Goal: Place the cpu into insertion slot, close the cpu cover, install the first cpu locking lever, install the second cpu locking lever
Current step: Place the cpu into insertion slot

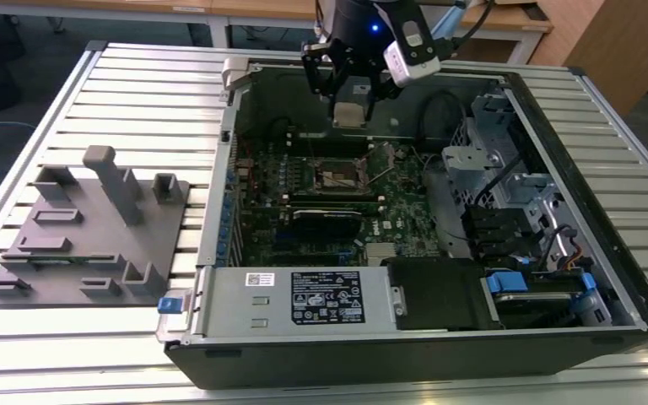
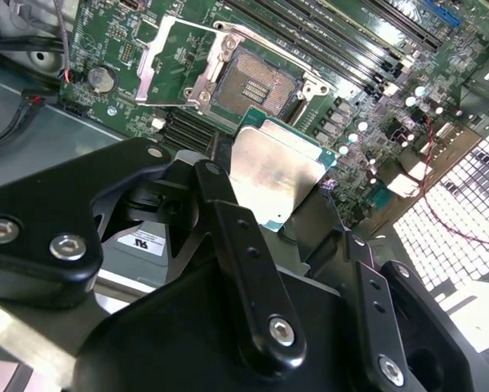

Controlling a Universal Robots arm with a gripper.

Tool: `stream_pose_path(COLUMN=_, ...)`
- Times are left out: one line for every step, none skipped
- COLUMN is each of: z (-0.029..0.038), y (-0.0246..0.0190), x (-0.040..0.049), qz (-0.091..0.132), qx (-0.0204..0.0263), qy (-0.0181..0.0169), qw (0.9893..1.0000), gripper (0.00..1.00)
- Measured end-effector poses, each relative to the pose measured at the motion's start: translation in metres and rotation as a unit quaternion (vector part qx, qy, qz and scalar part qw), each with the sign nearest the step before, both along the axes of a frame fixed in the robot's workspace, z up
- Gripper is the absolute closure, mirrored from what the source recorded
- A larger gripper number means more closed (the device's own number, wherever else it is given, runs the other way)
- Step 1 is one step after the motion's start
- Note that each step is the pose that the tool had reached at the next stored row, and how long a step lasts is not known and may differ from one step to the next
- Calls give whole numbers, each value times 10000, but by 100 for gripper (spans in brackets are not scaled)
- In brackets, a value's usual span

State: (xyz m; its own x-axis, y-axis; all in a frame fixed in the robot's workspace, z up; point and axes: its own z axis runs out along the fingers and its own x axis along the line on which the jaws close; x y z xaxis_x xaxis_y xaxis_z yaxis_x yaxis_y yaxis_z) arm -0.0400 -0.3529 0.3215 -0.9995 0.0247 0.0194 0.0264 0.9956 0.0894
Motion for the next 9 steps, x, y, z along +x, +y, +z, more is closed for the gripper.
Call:
stream_pose_path(z=-2, y=0, x=0, qz=0, qx=0, qy=0, qw=10000, gripper=46)
stream_pose_path(z=-10, y=0, x=0, qz=0, qx=0, qy=0, qw=10000, gripper=46)
stream_pose_path(z=-26, y=0, x=0, qz=0, qx=0, qy=-1, qw=10000, gripper=46)
stream_pose_path(z=-26, y=0, x=0, qz=0, qx=0, qy=0, qw=10000, gripper=46)
stream_pose_path(z=-26, y=0, x=0, qz=0, qx=0, qy=0, qw=10000, gripper=46)
stream_pose_path(z=-26, y=0, x=0, qz=0, qx=0, qy=0, qw=10000, gripper=46)
stream_pose_path(z=-26, y=0, x=0, qz=0, qx=0, qy=0, qw=10000, gripper=46)
stream_pose_path(z=-26, y=0, x=0, qz=0, qx=0, qy=0, qw=10000, gripper=46)
stream_pose_path(z=-26, y=0, x=0, qz=0, qx=0, qy=-1, qw=10000, gripper=46)
